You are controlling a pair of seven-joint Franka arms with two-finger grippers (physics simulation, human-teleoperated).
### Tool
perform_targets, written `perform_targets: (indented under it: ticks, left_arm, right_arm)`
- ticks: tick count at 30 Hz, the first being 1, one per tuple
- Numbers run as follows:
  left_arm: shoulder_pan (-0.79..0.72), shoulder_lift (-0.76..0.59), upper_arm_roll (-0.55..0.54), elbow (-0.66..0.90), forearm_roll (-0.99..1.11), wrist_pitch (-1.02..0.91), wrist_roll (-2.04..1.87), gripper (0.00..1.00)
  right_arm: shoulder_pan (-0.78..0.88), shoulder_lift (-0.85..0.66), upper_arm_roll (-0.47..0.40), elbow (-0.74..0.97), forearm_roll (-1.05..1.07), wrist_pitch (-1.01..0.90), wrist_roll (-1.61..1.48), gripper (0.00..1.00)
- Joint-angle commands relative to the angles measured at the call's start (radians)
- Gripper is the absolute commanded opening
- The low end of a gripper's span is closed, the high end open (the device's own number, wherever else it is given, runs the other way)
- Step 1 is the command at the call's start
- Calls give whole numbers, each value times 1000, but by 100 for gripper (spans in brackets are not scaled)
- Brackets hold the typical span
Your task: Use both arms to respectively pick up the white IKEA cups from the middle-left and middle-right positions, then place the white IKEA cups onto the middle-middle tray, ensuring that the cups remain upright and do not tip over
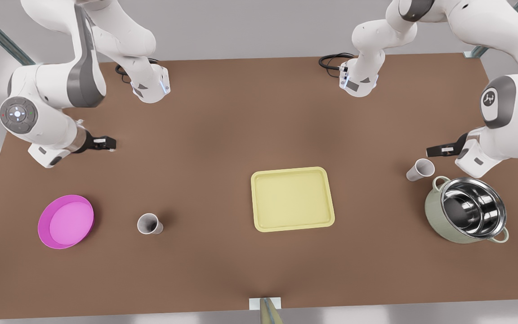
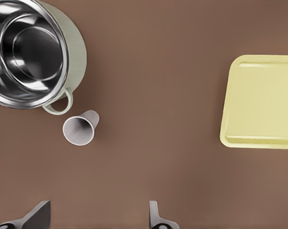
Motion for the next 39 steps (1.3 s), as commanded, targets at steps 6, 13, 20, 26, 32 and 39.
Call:
perform_targets:
  ticks: [6, 13, 20, 26, 32, 39]
  left_arm:
    - [-1, -9, 86, -193, -1, 292, 34, 100]
    - [6, 0, 222, -529, -1, 687, 125, 100]
    - [35, 27, 291, -693, -2, 837, 112, 100]
    - [38, 71, 291, -747, -4, 871, 86, 100]
    - [40, 103, 291, -748, -5, 883, 43, 56]
    - [31, 74, 285, -747, -24, 842, 42, 21]
  right_arm:
    - [-29, 152, 8, 110, 1, 0, -5, 100]
    - [-3, 414, 9, 175, -82, 290, -2, 100]
    - [15, 598, 8, 175, -145, 661, 9, 100]
    - [18, 634, 14, 137, -145, 727, 9, 100]
    - [30, 665, 14, 112, -142, 732, 9, 100]
    - [30, 700, 15, 111, -137, 758, 11, 62]
